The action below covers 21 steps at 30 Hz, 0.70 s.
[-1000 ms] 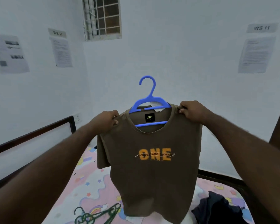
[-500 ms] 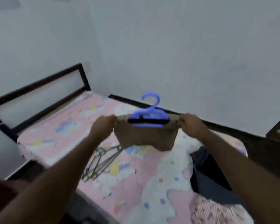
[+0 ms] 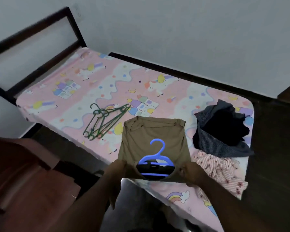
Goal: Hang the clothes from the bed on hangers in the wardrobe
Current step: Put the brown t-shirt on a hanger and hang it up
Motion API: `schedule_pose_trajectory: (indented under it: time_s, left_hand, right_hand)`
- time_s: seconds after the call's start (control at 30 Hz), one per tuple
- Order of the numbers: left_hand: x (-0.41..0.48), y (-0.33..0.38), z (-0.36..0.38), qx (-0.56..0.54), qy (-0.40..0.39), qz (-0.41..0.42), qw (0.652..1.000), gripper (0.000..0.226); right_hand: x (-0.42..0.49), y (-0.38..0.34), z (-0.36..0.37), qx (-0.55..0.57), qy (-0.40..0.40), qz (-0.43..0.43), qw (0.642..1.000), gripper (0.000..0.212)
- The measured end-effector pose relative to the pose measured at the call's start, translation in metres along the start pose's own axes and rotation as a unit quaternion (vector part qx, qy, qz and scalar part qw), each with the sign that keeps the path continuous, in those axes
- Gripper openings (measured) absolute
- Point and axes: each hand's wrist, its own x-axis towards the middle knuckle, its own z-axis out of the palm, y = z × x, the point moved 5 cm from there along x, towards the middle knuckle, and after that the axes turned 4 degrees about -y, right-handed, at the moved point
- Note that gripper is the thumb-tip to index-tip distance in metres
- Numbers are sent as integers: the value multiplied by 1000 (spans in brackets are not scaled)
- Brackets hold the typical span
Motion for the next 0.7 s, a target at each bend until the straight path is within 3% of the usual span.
schedule_pose_trajectory:
  time_s: [0.1,0.2,0.23,0.33,0.4,0.5,0.57,0.7]
  left_hand:
    - [0,-1,-33,16,2,8,1000,36]
    - [4,2,-107,18,77,35,996,34]
    - [-3,4,-140,15,129,41,991,28]
    - [-44,8,-224,-62,314,37,947,23]
    - [-77,6,-236,-102,370,54,922,27]
    - [-95,-10,-193,-70,360,44,929,32]
    - [-95,-24,-144,-36,301,34,952,38]
    - [-106,-36,-62,-30,192,29,981,33]
  right_hand:
    - [-1,-24,-49,7,33,-12,999,57]
    - [8,-43,-136,-11,131,-25,991,68]
    - [6,-52,-172,-6,168,-8,986,63]
    - [-16,-83,-268,34,284,72,955,18]
    - [-42,-103,-292,61,377,90,920,12]
    - [-69,-120,-250,27,369,83,925,18]
    - [-80,-119,-191,12,307,95,947,22]
    - [-101,-117,-110,29,239,157,958,27]
